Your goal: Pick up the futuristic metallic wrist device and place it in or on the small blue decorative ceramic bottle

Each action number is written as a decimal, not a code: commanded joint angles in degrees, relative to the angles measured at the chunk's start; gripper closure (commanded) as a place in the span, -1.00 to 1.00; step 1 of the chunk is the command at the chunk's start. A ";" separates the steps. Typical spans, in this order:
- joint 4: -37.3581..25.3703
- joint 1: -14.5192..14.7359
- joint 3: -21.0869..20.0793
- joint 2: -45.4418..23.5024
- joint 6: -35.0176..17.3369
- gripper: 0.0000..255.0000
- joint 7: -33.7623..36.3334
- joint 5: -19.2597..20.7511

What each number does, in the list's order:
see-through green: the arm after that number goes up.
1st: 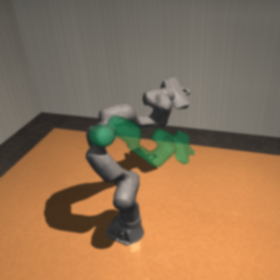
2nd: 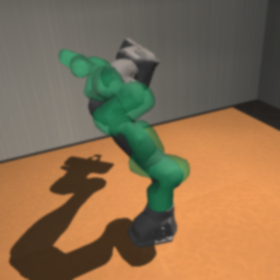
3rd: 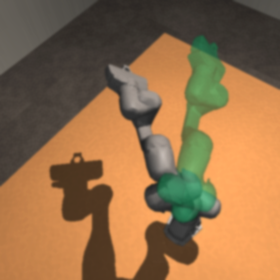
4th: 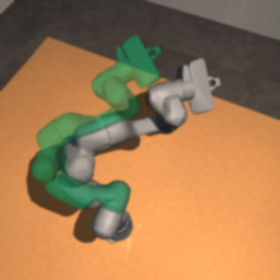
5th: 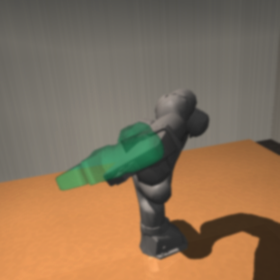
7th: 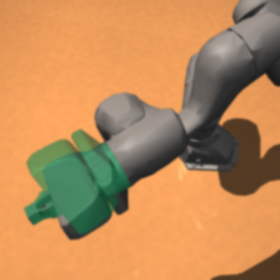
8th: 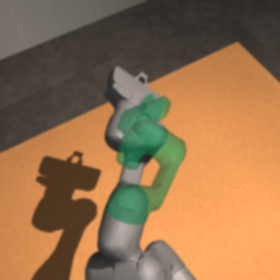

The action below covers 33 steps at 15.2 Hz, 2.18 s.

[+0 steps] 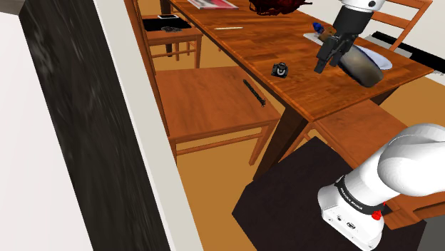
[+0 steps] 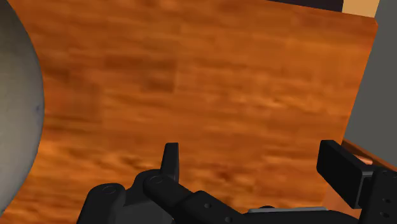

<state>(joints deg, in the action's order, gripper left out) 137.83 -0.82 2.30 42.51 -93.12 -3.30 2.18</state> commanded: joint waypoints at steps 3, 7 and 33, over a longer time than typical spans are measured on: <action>-1.99 0.86 -0.52 -3.99 -2.47 -1.00 -0.11 -0.62; -6.71 2.40 -1.60 -11.93 -6.66 -1.00 -0.42 -1.70; -5.46 3.45 -2.47 -18.34 -15.07 1.00 -0.72 -2.37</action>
<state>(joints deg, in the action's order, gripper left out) 132.36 2.63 -0.15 24.19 -108.18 -4.02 -0.17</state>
